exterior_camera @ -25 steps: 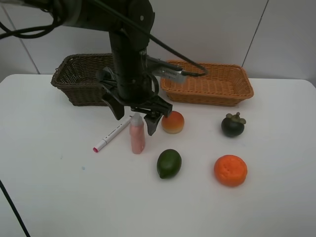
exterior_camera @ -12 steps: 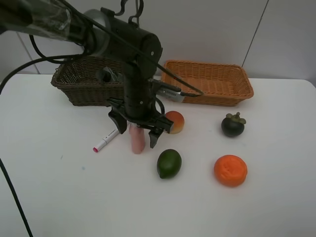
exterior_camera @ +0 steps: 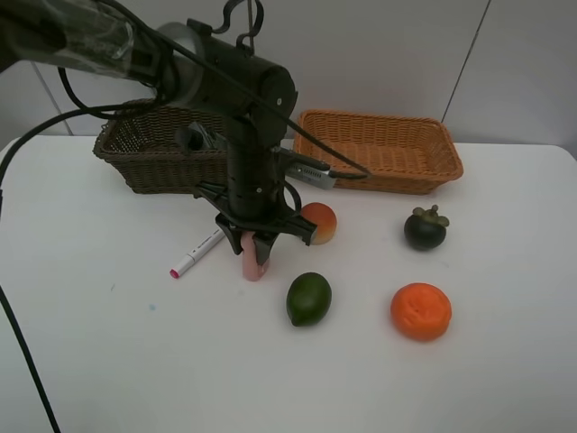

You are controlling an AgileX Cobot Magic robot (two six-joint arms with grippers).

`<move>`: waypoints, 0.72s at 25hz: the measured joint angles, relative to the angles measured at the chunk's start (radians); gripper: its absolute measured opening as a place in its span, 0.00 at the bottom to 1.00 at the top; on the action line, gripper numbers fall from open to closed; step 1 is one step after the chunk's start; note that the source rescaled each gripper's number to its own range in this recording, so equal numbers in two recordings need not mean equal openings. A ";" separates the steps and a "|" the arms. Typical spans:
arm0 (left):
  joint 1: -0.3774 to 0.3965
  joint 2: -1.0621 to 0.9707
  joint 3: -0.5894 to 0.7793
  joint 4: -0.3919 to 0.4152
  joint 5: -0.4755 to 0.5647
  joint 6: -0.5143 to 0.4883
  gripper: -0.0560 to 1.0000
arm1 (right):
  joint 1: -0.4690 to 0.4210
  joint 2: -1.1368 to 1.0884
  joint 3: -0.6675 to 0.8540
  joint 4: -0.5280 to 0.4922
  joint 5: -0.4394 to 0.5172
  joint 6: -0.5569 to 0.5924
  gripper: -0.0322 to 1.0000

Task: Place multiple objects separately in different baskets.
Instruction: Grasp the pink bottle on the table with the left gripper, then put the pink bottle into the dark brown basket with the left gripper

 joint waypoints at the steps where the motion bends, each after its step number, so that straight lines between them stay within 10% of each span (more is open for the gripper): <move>1: 0.000 0.000 0.000 0.000 0.000 0.000 0.30 | 0.000 0.000 0.000 0.000 0.000 0.000 0.94; 11: 0.019 -0.107 -0.244 0.012 0.072 0.024 0.30 | 0.000 0.000 0.000 0.000 0.000 0.000 0.94; 18: 0.208 -0.118 -0.442 0.073 0.136 0.026 0.30 | 0.000 0.000 0.000 0.000 0.000 0.000 0.94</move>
